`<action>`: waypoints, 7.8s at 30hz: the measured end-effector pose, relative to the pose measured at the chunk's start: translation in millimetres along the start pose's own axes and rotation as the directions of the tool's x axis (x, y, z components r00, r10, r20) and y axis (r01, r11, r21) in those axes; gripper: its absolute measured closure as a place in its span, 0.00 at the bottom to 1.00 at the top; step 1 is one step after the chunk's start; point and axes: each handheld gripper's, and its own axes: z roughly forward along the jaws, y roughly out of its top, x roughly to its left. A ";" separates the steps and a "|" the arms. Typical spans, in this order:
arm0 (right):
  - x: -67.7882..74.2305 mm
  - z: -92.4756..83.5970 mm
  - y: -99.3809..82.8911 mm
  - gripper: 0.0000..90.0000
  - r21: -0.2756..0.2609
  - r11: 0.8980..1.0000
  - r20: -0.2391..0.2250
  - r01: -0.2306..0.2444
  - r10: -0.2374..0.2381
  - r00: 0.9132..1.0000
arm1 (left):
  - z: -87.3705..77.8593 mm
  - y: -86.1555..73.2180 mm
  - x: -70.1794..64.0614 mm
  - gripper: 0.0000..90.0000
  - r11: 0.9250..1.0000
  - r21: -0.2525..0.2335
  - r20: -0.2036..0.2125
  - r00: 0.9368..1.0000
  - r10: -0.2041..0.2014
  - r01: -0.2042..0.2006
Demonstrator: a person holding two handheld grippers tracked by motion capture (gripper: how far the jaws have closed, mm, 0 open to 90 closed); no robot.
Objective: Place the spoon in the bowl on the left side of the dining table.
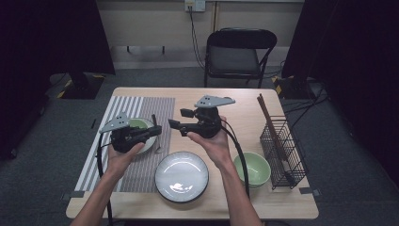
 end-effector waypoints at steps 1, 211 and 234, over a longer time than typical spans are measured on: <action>-2.0 -2.6 -1.0 0.42 -0.004 1.000 0.006 -0.004 0.004 1.000 | -1.1 0.1 1.5 1.00 1.000 -0.003 0.001 1.000 -0.001 0.001; -73.4 -145.1 -63.6 0.28 0.042 0.993 0.368 -0.108 0.085 0.926 | -106.6 -87.0 81.5 0.62 0.979 0.088 -0.353 0.924 -0.144 0.186; -75.7 -144.3 -65.8 0.28 0.057 0.991 0.366 -0.120 0.091 0.926 | -101.0 -75.5 81.2 0.48 0.975 0.119 -0.354 0.925 -0.135 0.188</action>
